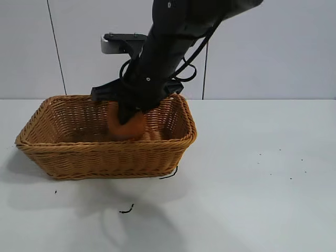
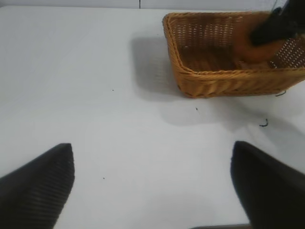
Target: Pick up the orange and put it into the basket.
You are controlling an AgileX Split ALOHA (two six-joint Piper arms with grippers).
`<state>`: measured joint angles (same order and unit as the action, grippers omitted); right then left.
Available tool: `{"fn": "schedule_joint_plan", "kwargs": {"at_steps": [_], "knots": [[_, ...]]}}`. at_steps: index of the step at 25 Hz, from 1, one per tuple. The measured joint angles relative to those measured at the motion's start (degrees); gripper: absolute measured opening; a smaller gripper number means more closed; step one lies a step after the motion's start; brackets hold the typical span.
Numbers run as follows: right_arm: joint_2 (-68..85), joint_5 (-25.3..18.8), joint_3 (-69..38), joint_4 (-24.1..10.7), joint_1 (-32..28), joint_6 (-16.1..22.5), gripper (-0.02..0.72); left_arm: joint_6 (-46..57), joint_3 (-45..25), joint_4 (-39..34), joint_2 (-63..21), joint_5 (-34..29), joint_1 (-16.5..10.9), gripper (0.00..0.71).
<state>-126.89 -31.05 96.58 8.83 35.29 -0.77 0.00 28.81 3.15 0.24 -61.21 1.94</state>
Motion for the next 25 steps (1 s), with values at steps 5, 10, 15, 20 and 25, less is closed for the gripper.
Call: {"fn": "schedule_joint_plan", "kwargs": {"at_steps": [5,10,15,20,25], "knots": [[0.53,-3.34,0.83,-1.49,0.00,0.00,0.572,0.00,0.00,0.00,0.00,0.00,0.00,0.639],[1.58,-11.36,9.04,-5.05,0.00,1.50,0.572,0.00,0.00,0.00,0.00,0.00,0.00,0.639],[2.10,-19.37,18.56,-8.83,-1.12,5.95,0.572,0.00,0.00,0.00,0.00,0.00,0.00,0.639],[2.21,-24.07,21.69,-8.83,-4.93,6.67,0.571,0.00,0.00,0.00,0.00,0.00,0.00,0.639],[2.21,-27.63,21.74,-9.25,-11.61,6.67,0.568,0.00,0.00,0.00,0.00,0.00,0.00,0.639]]}}
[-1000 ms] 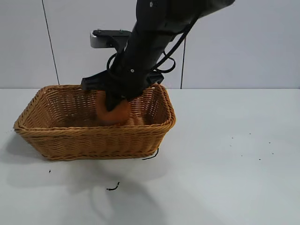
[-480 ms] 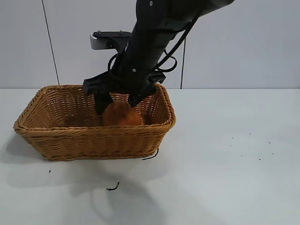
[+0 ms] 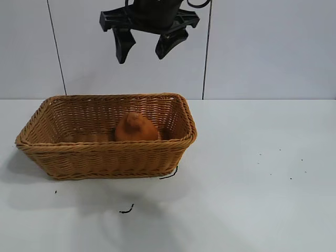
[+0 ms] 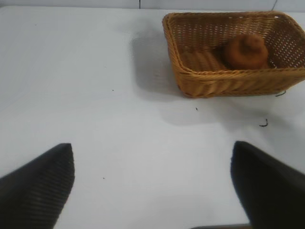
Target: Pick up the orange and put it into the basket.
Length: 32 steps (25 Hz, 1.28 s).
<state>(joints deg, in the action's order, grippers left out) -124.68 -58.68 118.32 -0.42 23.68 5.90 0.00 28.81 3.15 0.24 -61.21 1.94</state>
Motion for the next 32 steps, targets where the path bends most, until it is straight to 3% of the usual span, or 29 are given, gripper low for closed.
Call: {"fn": "schedule_joint_plan", "kwargs": {"at_steps": [9,15,21,25,32], "knots": [[0.00,-4.68,0.06,-0.70,-14.73,0.06,0.568,0.00,0.00,0.00,0.00,-0.10,0.00,0.639],[0.00,-6.71,0.06,-0.80,-21.35,0.02,0.568,0.00,0.00,0.00,0.00,-0.10,0.00,0.639],[0.00,-10.59,0.06,-1.85,-22.99,-0.55,0.568,0.00,0.00,0.00,0.00,-0.05,0.00,0.639],[0.00,-10.79,0.06,-2.59,-22.99,-0.60,0.568,0.00,0.00,0.00,0.00,-0.05,0.00,0.639],[3.01,-10.78,-1.94,-0.20,-22.99,-0.62,0.568,0.00,0.00,0.00,0.00,-0.05,0.00,0.639]]}}
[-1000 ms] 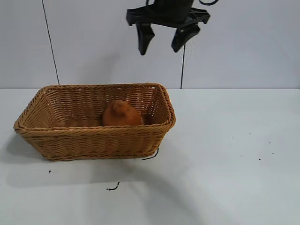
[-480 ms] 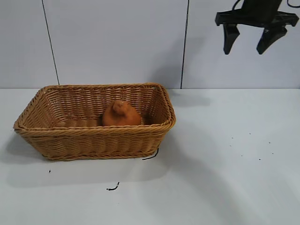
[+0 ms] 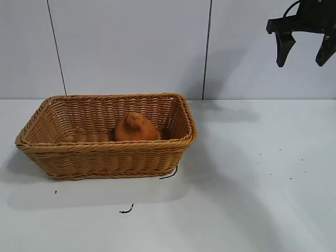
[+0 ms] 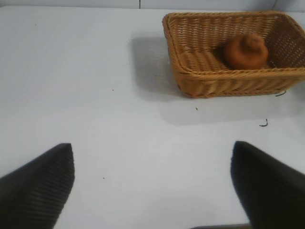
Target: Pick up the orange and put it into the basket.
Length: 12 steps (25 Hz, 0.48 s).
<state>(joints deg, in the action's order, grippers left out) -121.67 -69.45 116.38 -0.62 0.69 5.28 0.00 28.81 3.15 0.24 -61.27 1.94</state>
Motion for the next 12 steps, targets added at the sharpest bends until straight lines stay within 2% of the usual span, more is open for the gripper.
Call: {"fn": "schedule_joint_plan", "kwargs": {"at_steps": [5,12], "knots": [[8.67,0.16,-10.15,-0.01,0.00,-1.48,0.568,0.00,0.00,0.00,0.00,0.00,0.00,0.639],[26.43,0.05,-33.96,0.62,0.00,-3.23,0.568,0.00,0.00,0.00,0.00,0.00,0.00,0.639]]}}
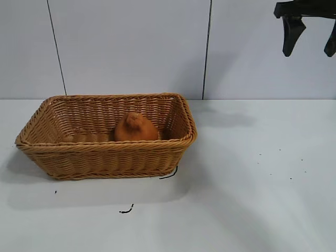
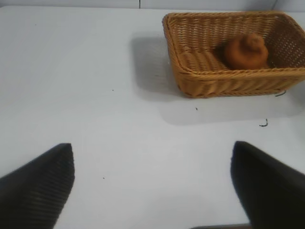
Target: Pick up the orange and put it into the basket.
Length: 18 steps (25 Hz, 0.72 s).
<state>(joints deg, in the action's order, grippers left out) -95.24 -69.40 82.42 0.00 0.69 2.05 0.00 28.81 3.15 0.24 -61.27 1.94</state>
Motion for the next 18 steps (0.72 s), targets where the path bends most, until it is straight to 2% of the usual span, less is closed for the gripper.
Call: {"fn": "schedule_joint_plan", "kwargs": {"at_steps": [13,18], "knots": [[35.73,0.03,-36.18,0.00,0.00,-1.32,0.568,0.00,0.00,0.00,0.00,0.00,0.00,0.639],[53.90,5.61,-46.86,0.00,0.00,-2.87,0.568,0.00,0.00,0.00,0.00,0.00,0.00,0.639]]}}
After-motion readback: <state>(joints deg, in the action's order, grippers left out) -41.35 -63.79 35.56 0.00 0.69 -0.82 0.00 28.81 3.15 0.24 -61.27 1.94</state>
